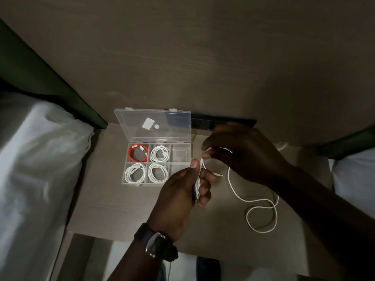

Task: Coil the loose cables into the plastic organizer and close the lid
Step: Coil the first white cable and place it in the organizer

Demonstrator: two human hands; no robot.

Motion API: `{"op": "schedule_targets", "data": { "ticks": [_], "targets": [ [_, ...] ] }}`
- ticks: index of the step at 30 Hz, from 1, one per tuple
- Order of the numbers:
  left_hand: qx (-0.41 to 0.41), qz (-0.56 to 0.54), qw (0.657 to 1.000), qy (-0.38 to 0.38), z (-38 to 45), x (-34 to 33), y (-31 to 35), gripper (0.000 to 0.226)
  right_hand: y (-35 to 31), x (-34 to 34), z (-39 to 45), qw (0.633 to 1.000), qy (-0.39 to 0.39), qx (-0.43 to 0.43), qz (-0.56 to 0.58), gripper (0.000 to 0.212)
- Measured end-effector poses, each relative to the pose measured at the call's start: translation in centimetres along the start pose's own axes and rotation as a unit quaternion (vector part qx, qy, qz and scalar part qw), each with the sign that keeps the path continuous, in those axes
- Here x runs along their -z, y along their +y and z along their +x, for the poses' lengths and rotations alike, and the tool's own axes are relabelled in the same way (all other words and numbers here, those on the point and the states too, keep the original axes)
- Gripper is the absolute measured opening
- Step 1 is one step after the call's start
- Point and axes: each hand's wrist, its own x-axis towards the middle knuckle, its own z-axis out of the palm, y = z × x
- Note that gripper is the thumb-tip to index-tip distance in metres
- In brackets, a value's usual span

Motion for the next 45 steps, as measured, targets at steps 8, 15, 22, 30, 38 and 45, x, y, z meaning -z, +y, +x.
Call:
{"op": "schedule_targets", "data": {
  "ticks": [8,15,22,30,38,45],
  "targets": [
    [-0.1,-0.408,0.901,-0.107,0.3,2.8,3.9,0.042,0.1,-4.2,-1.9,0.993,-0.012,-0.08,0.087,0.029],
    [-0.187,-0.326,0.923,0.084,2.2,5.0,3.2,0.039,-3.3,-4.8,-3.4,0.987,-0.159,-0.002,0.038,0.026],
    [-0.136,0.231,0.96,0.085,0.8,2.5,-2.9,0.046,-2.3,-1.4,-0.9,0.992,-0.119,0.026,-0.02,0.015],
    [0.014,-0.344,0.933,-0.104,-2.0,2.0,-0.1,0.031,0.2,-3.6,-1.1,0.98,-0.04,-0.13,0.146,0.031],
    [-0.182,-0.389,0.894,0.129,0.6,7.1,2.9,0.025,-4.1,-6.8,-4.6,0.977,-0.184,-0.06,0.089,0.034],
    [-0.195,0.192,0.957,0.097,0.3,5.5,-1.7,0.017,-5.2,-2.9,-3.1,0.985,-0.166,0.05,-0.011,0.025]
  ]
}}
